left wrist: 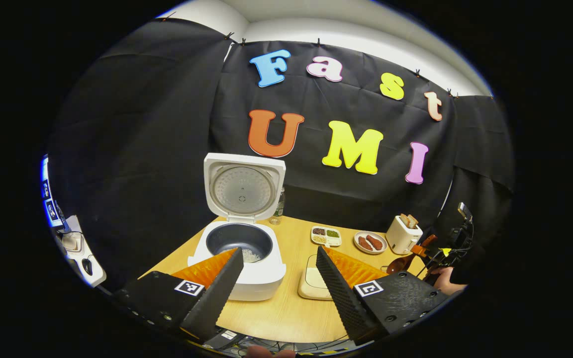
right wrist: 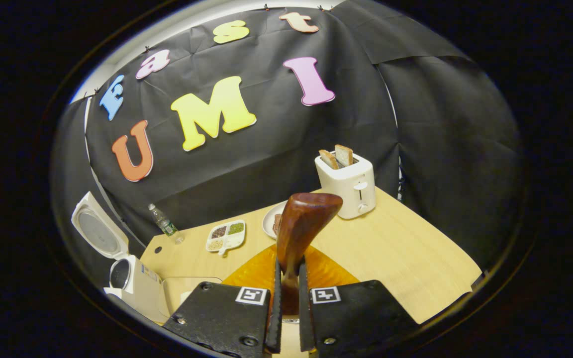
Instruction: Close the left gripper, press the button to open the rice cooker; take a wooden spoon from the chopstick holder with the right hand, scoop a spoonful of rice and pour it into the rice cooker, then put the wooden spoon back into the chopstick holder.
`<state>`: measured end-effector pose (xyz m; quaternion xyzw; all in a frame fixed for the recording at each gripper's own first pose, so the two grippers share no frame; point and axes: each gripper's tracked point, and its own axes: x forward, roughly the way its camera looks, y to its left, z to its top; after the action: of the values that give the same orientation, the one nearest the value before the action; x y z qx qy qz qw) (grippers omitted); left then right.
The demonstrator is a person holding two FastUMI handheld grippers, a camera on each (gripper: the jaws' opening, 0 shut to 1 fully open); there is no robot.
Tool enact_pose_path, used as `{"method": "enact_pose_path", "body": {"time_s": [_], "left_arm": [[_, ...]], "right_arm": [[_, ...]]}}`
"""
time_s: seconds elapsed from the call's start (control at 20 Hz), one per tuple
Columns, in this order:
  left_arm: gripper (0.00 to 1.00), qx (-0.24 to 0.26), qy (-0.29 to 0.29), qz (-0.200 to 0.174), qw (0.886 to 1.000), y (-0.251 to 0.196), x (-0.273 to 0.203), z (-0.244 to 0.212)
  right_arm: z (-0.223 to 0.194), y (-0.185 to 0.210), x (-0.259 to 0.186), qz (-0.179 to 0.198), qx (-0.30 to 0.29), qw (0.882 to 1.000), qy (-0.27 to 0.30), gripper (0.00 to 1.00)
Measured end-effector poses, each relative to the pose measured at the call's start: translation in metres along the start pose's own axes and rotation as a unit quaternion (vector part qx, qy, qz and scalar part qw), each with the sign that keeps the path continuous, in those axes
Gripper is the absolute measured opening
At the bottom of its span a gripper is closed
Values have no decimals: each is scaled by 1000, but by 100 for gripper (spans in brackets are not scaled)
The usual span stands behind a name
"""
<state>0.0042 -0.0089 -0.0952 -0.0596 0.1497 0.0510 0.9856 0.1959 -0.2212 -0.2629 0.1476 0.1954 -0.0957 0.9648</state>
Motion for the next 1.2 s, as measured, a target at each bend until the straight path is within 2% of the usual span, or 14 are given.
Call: {"method": "enact_pose_path", "body": {"time_s": [0.3,0.5,0.8,0.95,1.05,1.1,1.2], "left_arm": [[94,1,28,35,999,15,-3,-20],[94,0,46,28,999,4,-2,-30],[94,15,39,22,999,0,11,-23],[94,25,32,22,999,2,17,-17],[94,25,23,23,999,2,20,-11],[94,28,20,22,999,1,24,-10],[94,33,17,17,999,-2,30,-9]], "right_arm": [[-37,1,25,4,-47,999,11,20],[-54,0,41,8,-60,998,26,19],[-59,0,49,13,-60,998,34,22],[-50,2,46,21,-72,997,20,24],[-38,-2,43,13,-90,996,4,47],[-34,-4,41,11,-96,995,-2,63],[-26,-9,36,1,-103,995,-8,78]]}}
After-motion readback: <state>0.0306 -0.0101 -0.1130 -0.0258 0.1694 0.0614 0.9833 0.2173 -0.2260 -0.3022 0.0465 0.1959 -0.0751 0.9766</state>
